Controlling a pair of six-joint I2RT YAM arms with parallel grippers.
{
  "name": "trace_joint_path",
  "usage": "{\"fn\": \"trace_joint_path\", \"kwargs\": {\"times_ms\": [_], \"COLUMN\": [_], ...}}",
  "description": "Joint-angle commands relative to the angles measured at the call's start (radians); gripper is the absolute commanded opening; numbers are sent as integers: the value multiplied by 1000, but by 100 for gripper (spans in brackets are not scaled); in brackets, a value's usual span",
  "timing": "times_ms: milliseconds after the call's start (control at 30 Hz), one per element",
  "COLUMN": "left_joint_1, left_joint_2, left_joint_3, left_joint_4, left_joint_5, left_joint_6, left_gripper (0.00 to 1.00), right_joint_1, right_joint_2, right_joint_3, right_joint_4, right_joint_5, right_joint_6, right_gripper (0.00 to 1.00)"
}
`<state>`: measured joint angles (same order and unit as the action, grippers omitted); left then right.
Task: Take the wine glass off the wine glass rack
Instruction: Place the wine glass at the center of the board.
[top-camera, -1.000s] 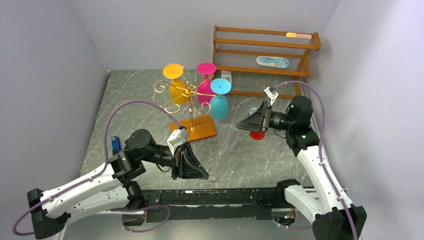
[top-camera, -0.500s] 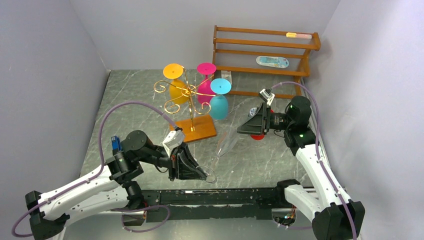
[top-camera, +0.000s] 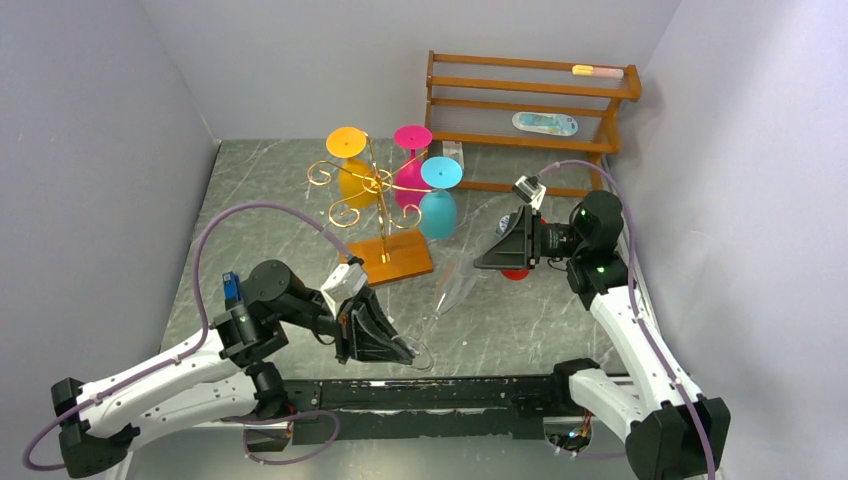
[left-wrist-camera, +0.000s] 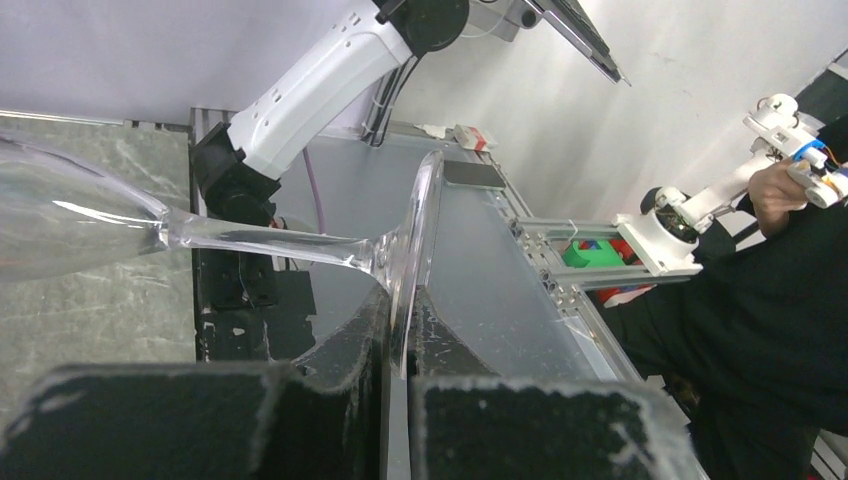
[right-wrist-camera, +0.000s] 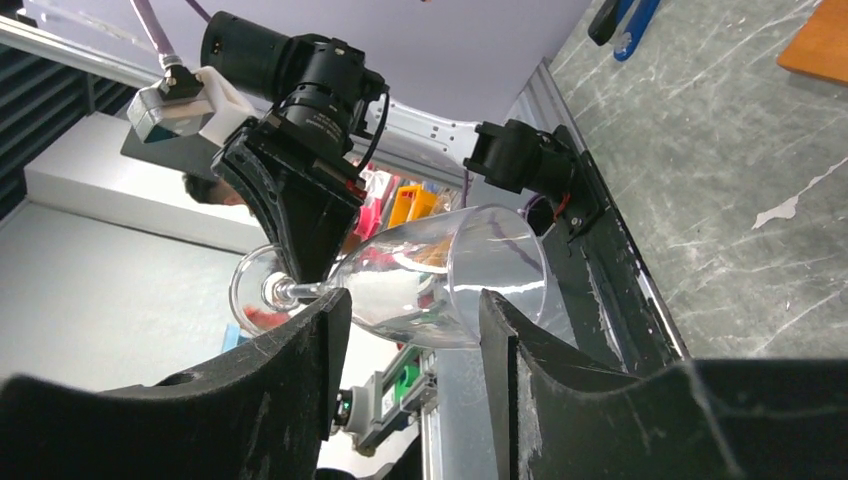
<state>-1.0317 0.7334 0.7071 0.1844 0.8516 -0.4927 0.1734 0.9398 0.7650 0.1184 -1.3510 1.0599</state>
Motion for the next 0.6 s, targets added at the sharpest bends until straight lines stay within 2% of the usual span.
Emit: {"fn": "trace_joint_path", "kwargs": {"times_ms": [0,300,567], "left_joint_1": [-1,-1,-1], "left_joint_2": [47,46,-32], "left_joint_3": [32,40,47], "left_joint_4": [67,22,-131], "left_joint_5": [-36,-87,-247], "left_joint_6": [89,148,218], "left_gripper": [5,5,5], "right_joint_1": [43,51,57], "right_joint_2": [23,77,62], "right_joint_3": [40,120,77], "right_joint_4": [42,-84,51], "right_joint_5": [-91,-97,-121], "right_joint_6": [31,-83,27], "right_gripper": [53,50,43]}}
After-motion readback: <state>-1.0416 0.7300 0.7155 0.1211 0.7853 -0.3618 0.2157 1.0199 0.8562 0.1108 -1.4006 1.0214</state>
